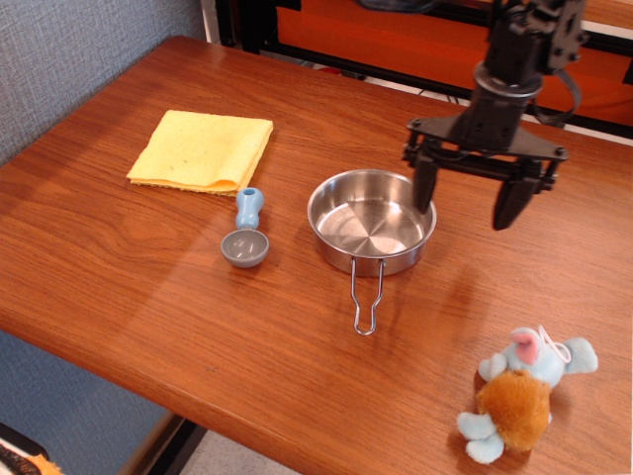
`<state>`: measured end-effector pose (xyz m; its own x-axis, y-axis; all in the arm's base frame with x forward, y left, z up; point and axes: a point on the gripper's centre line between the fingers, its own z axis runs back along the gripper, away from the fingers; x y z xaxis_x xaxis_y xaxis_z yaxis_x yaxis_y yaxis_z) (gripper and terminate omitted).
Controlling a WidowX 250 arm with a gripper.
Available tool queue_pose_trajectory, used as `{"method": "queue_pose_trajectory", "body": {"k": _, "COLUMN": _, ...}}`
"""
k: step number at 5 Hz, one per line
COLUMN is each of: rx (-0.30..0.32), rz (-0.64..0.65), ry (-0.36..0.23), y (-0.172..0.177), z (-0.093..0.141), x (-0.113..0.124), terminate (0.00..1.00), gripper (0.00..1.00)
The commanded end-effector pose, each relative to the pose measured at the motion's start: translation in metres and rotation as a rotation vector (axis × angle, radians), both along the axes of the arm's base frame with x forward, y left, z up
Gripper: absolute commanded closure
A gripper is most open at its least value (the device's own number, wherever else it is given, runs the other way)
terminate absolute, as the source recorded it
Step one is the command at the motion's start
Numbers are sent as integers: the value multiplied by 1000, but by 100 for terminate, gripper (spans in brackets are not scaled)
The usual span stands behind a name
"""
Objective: Move the vessel and place it on yellow cloth
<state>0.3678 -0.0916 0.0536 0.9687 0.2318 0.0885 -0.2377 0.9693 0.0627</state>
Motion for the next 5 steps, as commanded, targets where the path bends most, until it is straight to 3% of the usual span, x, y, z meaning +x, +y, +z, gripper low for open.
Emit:
{"method": "queue_pose_trajectory", "body": {"k": 1, "rx": -2, "rz": 26, "ry": -38, "y": 5, "z": 1, "x": 5, "terminate": 0, "gripper": 0}}
{"method": "queue_pose_trajectory", "body": {"k": 3, "rx": -19, "rz": 76, "ry": -11, "y": 8, "z": -23, "x": 1, "terminate": 0, "gripper": 0}}
{"method": "queue_pose_trajectory", "body": {"k": 5, "rx": -70, "rz": 107, "ry": -40, "y": 14, "z": -29, "x": 2, "terminate": 0, "gripper": 0}}
